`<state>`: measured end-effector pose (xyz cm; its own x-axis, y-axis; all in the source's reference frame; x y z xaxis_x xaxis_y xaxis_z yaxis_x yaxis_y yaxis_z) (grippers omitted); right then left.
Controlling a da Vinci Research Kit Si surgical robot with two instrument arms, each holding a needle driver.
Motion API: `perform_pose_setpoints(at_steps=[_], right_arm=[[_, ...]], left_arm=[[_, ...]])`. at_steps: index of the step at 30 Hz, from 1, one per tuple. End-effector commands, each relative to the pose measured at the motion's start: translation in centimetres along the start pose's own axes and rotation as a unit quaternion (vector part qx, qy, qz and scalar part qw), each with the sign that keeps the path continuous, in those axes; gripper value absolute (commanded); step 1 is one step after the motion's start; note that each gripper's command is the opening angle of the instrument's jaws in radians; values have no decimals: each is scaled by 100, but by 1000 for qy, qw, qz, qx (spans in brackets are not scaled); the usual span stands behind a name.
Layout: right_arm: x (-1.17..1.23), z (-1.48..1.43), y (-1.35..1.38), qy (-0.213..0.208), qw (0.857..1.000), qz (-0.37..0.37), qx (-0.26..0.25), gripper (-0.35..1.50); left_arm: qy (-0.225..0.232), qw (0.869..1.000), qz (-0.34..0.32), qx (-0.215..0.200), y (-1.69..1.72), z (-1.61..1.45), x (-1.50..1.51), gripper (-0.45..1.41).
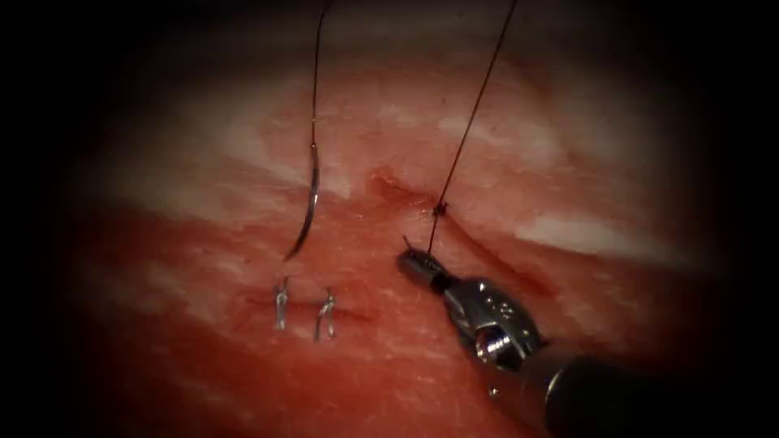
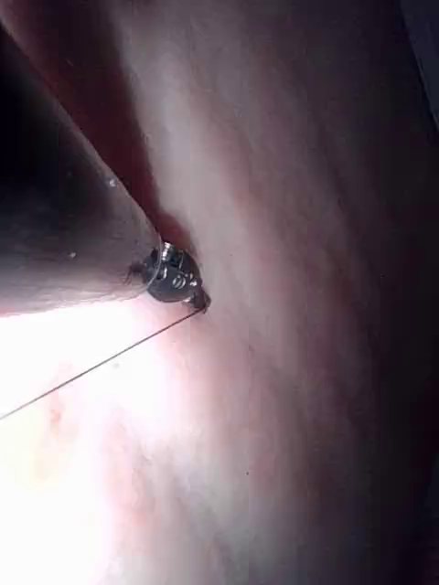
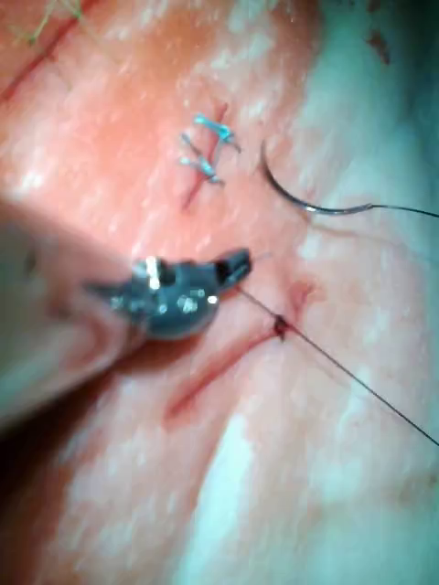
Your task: Wound Closure
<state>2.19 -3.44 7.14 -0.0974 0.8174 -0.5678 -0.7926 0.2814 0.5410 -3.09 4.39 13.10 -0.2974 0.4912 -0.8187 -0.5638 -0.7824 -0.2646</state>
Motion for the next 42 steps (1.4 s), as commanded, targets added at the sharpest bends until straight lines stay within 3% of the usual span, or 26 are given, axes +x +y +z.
perform_pose_setpoints(at_steps=[1,12,22,26,27,29,30,33,34,42], right_arm=[[-6,2,-9,-3,1000,-3,5,-35],[-13,-18,-44,-11,1000,0,19,-35],[-16,-14,-52,-11,1000,-6,21,-35],[-9,-9,-49,2,1000,-7,24,-35],[-7,-7,-47,3,999,-33,28,15],[-1,-7,-40,13,994,-108,32,86],[3,-8,-36,23,993,-107,40,103],[14,-9,-24,36,991,-114,62,126],[14,-9,-24,36,991,-114,62,126],[41,-9,10,63,978,-168,103,131]], left_arm=[[-3,1000,4,0,-2,10,-5,-45],[-11,1000,23,-2,-5,33,-8,-45],[-15,999,35,3,-10,47,-2,-45],[-18,999,44,-10,-2,38,-10,-45],[-16,999,35,-18,0,26,-10,-45],[-12,999,27,-33,4,3,-6,-45],[-11,999,22,-44,7,-18,-3,-45],[-10,998,8,-65,15,-62,8,-45],[-10,998,8,-65,15,-62,8,-45],[-5,993,-16,-115,41,-145,38,-45]])
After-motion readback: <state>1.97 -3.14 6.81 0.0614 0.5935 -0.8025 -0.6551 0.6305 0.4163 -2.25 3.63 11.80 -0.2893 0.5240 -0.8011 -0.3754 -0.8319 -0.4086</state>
